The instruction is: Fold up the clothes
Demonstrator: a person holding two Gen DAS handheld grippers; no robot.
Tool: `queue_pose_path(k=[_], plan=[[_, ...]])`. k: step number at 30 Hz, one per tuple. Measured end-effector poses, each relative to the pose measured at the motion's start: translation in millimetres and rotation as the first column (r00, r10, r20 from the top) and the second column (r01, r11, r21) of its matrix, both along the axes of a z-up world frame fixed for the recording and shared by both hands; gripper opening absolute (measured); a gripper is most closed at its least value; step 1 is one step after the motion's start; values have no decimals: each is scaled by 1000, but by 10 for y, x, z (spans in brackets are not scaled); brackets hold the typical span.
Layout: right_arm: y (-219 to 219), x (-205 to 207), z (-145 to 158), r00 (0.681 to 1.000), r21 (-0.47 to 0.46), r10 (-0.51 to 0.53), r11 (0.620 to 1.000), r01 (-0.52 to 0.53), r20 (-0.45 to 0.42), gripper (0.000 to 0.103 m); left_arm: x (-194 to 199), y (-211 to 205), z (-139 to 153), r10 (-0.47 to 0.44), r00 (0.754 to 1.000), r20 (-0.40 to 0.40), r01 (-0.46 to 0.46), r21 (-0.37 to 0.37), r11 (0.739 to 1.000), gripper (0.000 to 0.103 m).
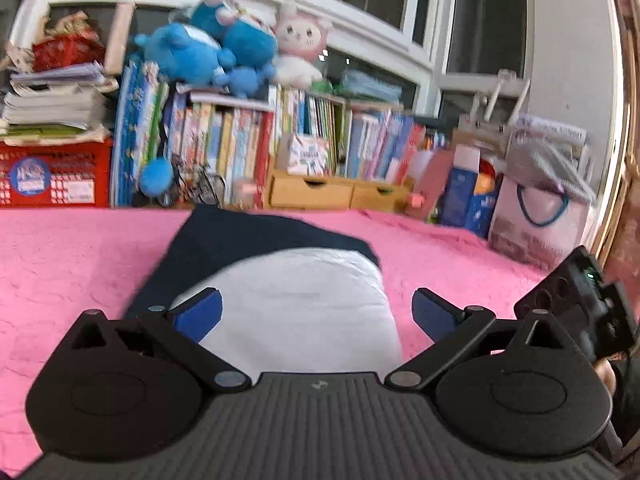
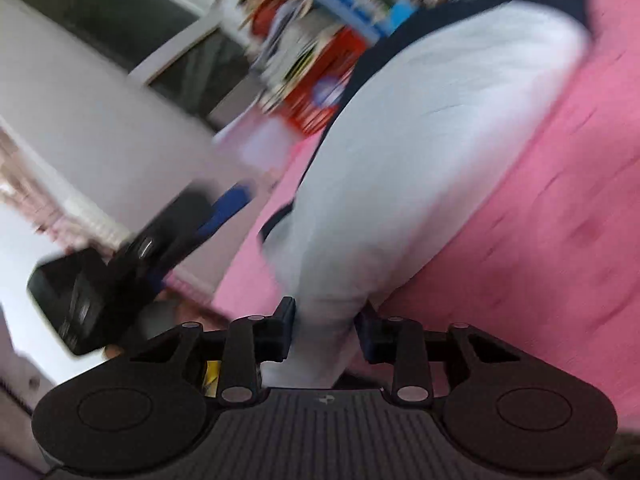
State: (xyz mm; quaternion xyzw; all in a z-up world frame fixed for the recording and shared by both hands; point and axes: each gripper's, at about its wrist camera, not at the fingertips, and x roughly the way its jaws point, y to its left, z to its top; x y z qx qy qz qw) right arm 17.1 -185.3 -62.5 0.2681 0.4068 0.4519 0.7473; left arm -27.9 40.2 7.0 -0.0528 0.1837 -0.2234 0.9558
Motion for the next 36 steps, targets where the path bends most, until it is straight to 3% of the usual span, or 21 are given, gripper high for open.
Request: queue_pose_path(k=[3, 6, 9, 10, 14, 16, 19, 22, 23, 24, 26, 27, 29, 31, 32, 34, 36], plan=[[-117, -55, -54, 1000, 46, -24, 999, 25, -6, 41, 72, -47, -150, 13, 998, -59, -12, 28, 1000, 102], [-493, -95, -59, 986, 84, -167, 983, 165, 12, 44, 125, -50, -302, 38, 992, -120, -32, 49, 998, 102], [-684, -21, 9, 920, 57, -387, 922, 384, 58, 62, 186, -54, -474, 76, 980, -184, -62, 80, 995, 103], [-715, 24, 35, 890, 48, -449, 893, 447, 73, 61, 192, -45, -495, 79, 979, -190, -64, 82, 995, 103], [-466, 447, 44, 832, -6, -552, 833, 554, 57, 62, 198, -10, -539, 96, 976, -197, -72, 124, 990, 103], [-368, 685, 48, 798, -22, -602, 798, 602, 29, 53, 195, 3, -554, 106, 975, -195, -78, 145, 986, 103], [-625, 1082, -117, 776, 41, -613, 780, 624, -148, 39, 185, -6, -571, 108, 977, -185, -77, 165, 983, 103], [-893, 1368, -241, 738, 31, -652, 745, 666, -176, 34, 172, -26, -589, 105, 980, -170, -75, 174, 982, 103], [-963, 1431, -234, 705, -3, -698, 711, 704, -123, 27, 169, -25, -592, 103, 981, -165, -74, 173, 982, 103], [-1011, 1499, -201, 673, -41, -738, 675, 737, -44, 27, 166, -23, -593, 102, 981, -163, -73, 171, 982, 103], [-1113, 1661, -209, 655, -67, -755, 656, 752, -28, 27, 158, -16, -597, 98, 983, -157, -71, 167, 983, 103], [-1115, 1704, -176, 669, -69, -742, 670, 740, -33, 27, 152, -11, -600, 95, 984, -153, -70, 164, 984, 103], [-868, 1614, 80, 732, -150, -653, 718, 680, 195, 31, 157, 3, -605, 90, 985, -147, -66, 158, 985, 103], [-612, 1519, 342, 760, -248, -505, 740, 625, 409, 44, 155, 4, -613, 87, 986, -140, -64, 156, 986, 103], [-438, 1505, 441, 773, -290, -431, 751, 593, 465, 46, 155, 4, -616, 86, 987, -139, -64, 154, 986, 103], [-83, 1482, 636, 785, -378, -272, 758, 531, 557, 45, 155, 9, -622, 84, 987, -134, -63, 150, 987, 103], [260, 1693, 633, 844, -487, -174, 750, 448, 508, 44, 150, 17, -631, 81, 988, -129, -62, 144, 988, 103]])
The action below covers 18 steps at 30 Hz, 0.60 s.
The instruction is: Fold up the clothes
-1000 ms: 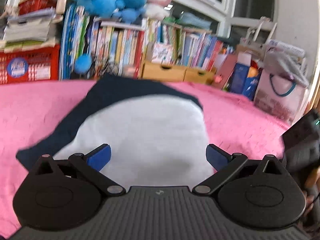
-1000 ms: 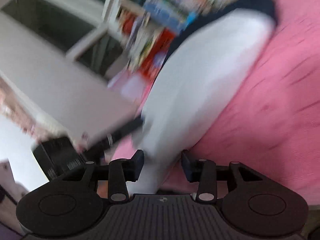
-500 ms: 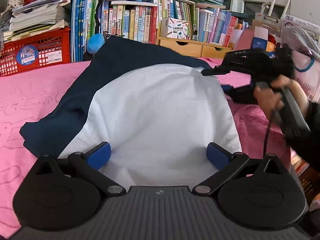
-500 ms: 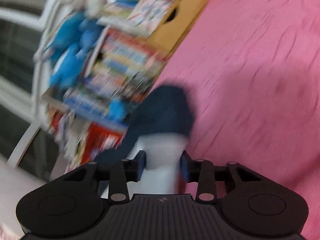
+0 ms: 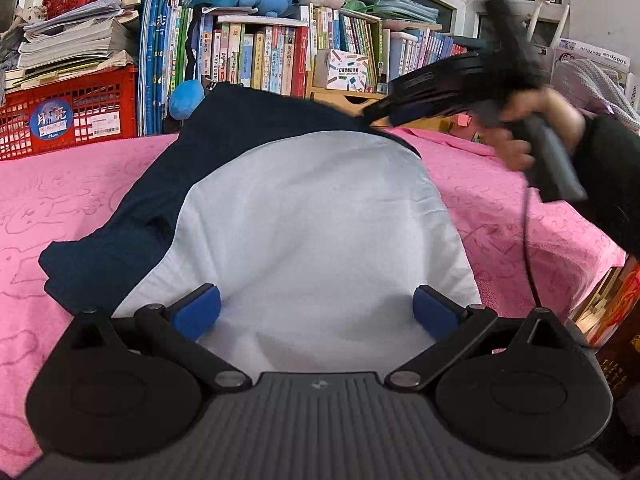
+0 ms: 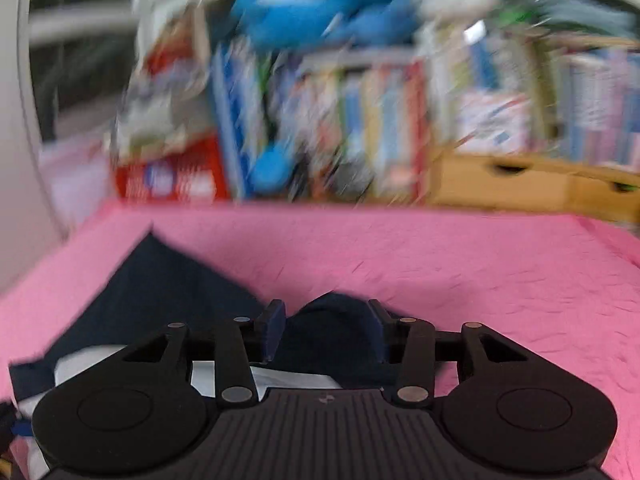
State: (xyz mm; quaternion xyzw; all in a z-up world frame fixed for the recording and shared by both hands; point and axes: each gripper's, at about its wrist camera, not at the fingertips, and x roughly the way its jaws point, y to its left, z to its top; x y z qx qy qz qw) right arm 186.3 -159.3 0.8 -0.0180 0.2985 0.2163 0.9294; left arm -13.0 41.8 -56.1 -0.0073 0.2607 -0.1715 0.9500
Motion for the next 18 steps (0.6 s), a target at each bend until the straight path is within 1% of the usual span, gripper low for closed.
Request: queue_pose_path(k=[2, 3, 4, 5, 6, 7, 8, 9, 10, 11, 12, 14, 16, 18], plan=[[197, 330, -132, 997, -93, -20, 996, 14, -70, 40, -13, 10, -9, -2, 1000, 6, 3, -7, 1000, 103], [230, 467, -213, 996, -147, -63, 988, 52, -69, 40, -20, 16, -13, -4, 1000, 9, 4, -11, 1000, 103], [216, 611, -262, 990, -188, -132, 975, 121, -49, 35, -27, 21, -16, -5, 1000, 11, 6, -12, 1000, 103], [183, 722, -283, 972, -236, -234, 946, 222, -25, 33, -34, 26, -20, -7, 1000, 14, 7, -13, 1000, 103], [74, 764, -261, 949, -238, -315, 922, 305, -5, 33, -42, 31, -23, -9, 1000, 16, 9, -15, 1000, 103], [-40, 803, -236, 920, -235, -392, 893, 384, 14, 33, -50, 36, -26, -11, 1000, 19, 11, -17, 1000, 103], [-205, 719, -185, 929, -139, -369, 921, 364, -13, 36, -51, 41, -29, -14, 1000, 23, 14, -19, 1000, 103], [-373, 626, -133, 941, -35, -336, 942, 334, -39, 41, -52, 45, -31, -17, 1000, 26, 17, -21, 1000, 103], [-608, 484, -104, 956, 95, -283, 952, 290, -82, 60, -52, 46, -33, -17, 999, 29, 18, -22, 1000, 103], [-809, 360, -108, 962, 192, -246, 945, 266, -120, 77, -53, 47, -34, -18, 999, 32, 18, -24, 1000, 103], [-964, 245, -136, 963, 263, -220, 930, 256, -157, 81, -66, 50, -40, -17, 999, 36, 18, -27, 999, 103], [-1162, 31, -218, 958, 352, -159, 905, 238, -239, 81, -76, 52, -45, -13, 999, 41, 15, -33, 999, 103], [-1224, -38, -334, 948, 383, -115, 895, 229, -297, 81, -81, 50, -46, -10, 999, 46, 11, -35, 999, 103], [-1178, 2, -434, 932, 393, -96, 888, 238, -348, 81, -75, 52, -36, -7, 999, 44, 9, -36, 999, 103]])
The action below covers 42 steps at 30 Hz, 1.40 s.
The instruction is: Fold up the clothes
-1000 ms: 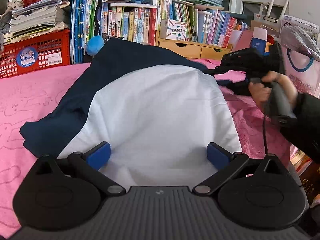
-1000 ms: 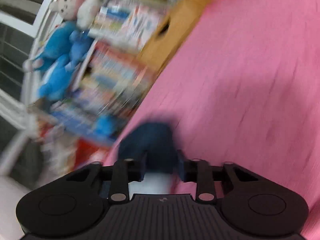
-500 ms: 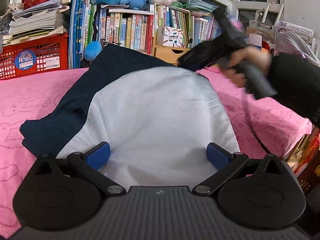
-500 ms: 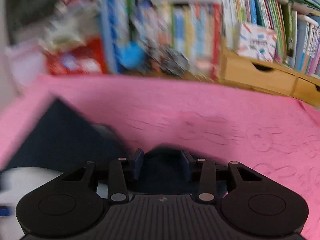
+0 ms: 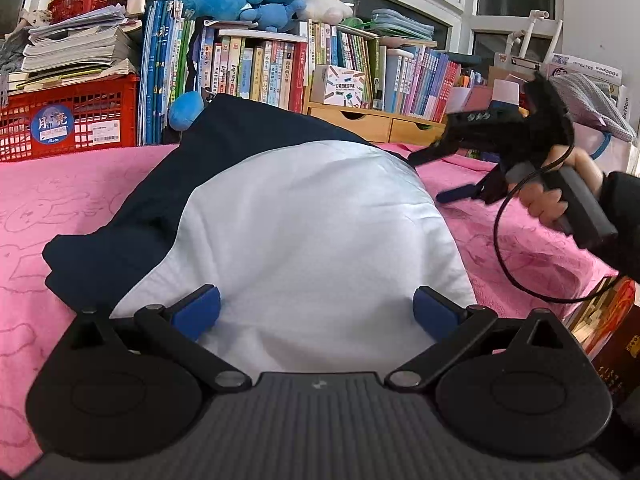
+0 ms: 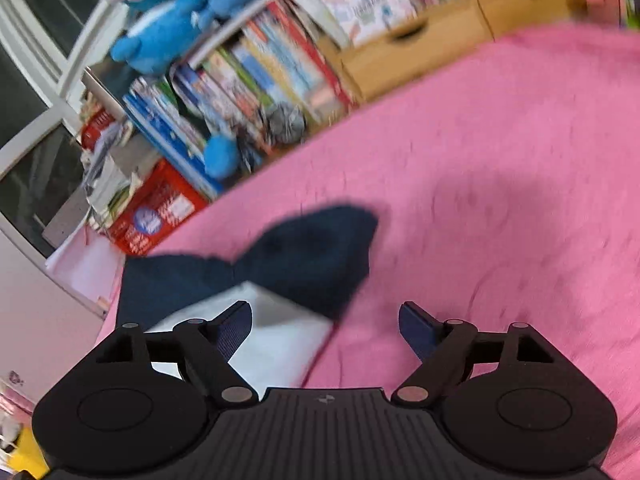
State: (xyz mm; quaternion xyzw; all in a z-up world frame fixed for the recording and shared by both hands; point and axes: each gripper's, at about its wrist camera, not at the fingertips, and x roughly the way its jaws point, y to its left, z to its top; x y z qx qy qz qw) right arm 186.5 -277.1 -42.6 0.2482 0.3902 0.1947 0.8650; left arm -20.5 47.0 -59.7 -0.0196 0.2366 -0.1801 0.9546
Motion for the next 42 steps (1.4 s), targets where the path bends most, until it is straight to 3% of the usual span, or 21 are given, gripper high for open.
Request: queue_pose_path(k=[2, 4, 5, 7, 10, 13, 16, 17, 20, 22, 26, 30, 32, 34, 37, 38, 40, 42], plan=[[97, 0, -18, 1000, 48, 6, 999, -6, 6, 78, -1, -4, 12, 6, 1000, -6, -6, -3, 1000, 103], [234, 157, -64, 999, 124, 29, 992, -24, -34, 61, 6, -6, 36, 14, 1000, -19, -14, -9, 1000, 103], [318, 187, -47, 999, 130, 3, 992, 3, -44, 45, 27, 3, 61, 16, 999, -33, -16, -20, 1000, 103], [414, 244, 68, 1000, 111, 20, 994, -19, -10, 30, 76, 21, 123, 19, 998, -59, -21, -37, 999, 103], [567, 305, 437, 990, 39, 72, 996, -77, 123, 23, 94, 31, 283, 3, 1000, -4, -3, -40, 999, 103], [818, 551, 747, 975, -62, 107, 993, -97, 197, 23, 191, -20, 382, 4, 999, 44, -3, -27, 1000, 103], [1136, 1000, 900, 953, -199, 151, 975, -100, 263, 27, 331, -72, 340, 49, 999, 19, -49, -14, 999, 103], [1178, 1101, 872, 959, -239, 135, 968, -74, 249, 34, 345, -64, 321, 68, 998, 8, -68, -8, 998, 103], [1278, 1283, 790, 973, -344, 86, 939, -7, 216, 42, 318, 53, 298, 116, 993, 3, -116, -9, 993, 103], [1275, 1013, 791, 952, -383, 113, 924, 5, 285, 55, 313, 175, 304, 142, 990, 9, -142, -21, 990, 103], [1367, 124, 799, 855, -522, 268, 853, 4, 444, 56, 413, 240, 399, 204, 978, 39, -203, -14, 979, 103], [1454, -585, 656, 814, -549, 419, 822, -152, 402, 55, 580, 214, 422, 256, 966, 31, -257, 26, 966, 103], [1520, -768, 463, 825, -570, 478, 784, -245, 302, 56, 703, 232, 342, 310, 951, -12, -308, 88, 947, 103], [1559, -920, 287, 818, -598, 515, 749, -285, 256, 56, 857, 307, 248, 364, 928, -80, -351, 137, 926, 103], [1504, -1124, 361, 776, -557, 565, 755, -346, 282, 55, 847, 471, 298, 385, 916, -112, -375, 100, 922, 103], [1423, -1185, 421, 762, -507, 567, 778, -370, 314, 58, 820, 458, 361, 394, 915, -88, -385, 108, 917, 103], [1335, -1246, 504, 776, -488, 516, 814, -314, 362, 66, 767, 432, 486, 411, 911, -38, -403, 123, 907, 103], [1299, -1243, 503, 806, -501, 434, 842, -203, 402, 66, 725, 374, 634, 405, 914, 26, -405, 118, 907, 103]])
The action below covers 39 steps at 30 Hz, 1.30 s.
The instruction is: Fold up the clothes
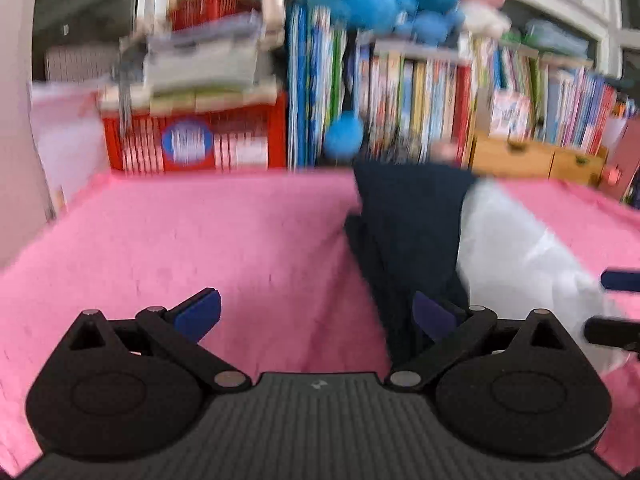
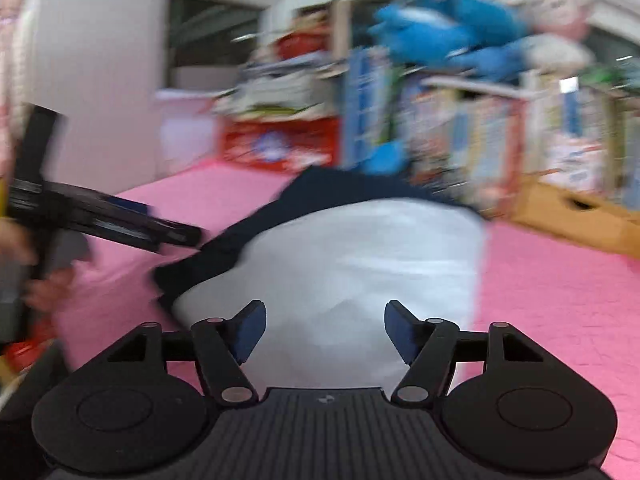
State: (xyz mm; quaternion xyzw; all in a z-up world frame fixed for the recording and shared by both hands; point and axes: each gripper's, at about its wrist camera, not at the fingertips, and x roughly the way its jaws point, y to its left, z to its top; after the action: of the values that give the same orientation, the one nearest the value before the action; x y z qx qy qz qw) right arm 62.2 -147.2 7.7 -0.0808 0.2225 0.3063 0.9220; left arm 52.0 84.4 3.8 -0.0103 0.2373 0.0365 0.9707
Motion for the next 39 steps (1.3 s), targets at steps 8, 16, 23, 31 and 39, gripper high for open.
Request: queue_pose_path(k=[8, 16, 23, 31, 39], plan=[[387, -60, -384, 998, -23, 10, 1000, -11, -63, 68, 332, -447, 125, -221, 970, 98, 211, 99, 972, 103], [192, -252, -338, 996, 97, 71, 993, -65, -62, 78, 694, -46, -303, -21, 999, -40, 28, 194, 981, 103], [-270, -368, -220, 989, 218, -118, 967, 136, -93, 88, 262, 12, -99, 46, 996, -83, -33, 143, 989, 103], [-206, -792, -205, 970, 67, -242, 968, 242, -4, 100, -226, -170, 2, 4, 991, -135, 0, 31, 1000, 103], [-261, -983, -204, 961, 59, -277, 959, 278, -22, 103, -477, -322, -11, -65, 982, -178, 65, -6, 998, 103]])
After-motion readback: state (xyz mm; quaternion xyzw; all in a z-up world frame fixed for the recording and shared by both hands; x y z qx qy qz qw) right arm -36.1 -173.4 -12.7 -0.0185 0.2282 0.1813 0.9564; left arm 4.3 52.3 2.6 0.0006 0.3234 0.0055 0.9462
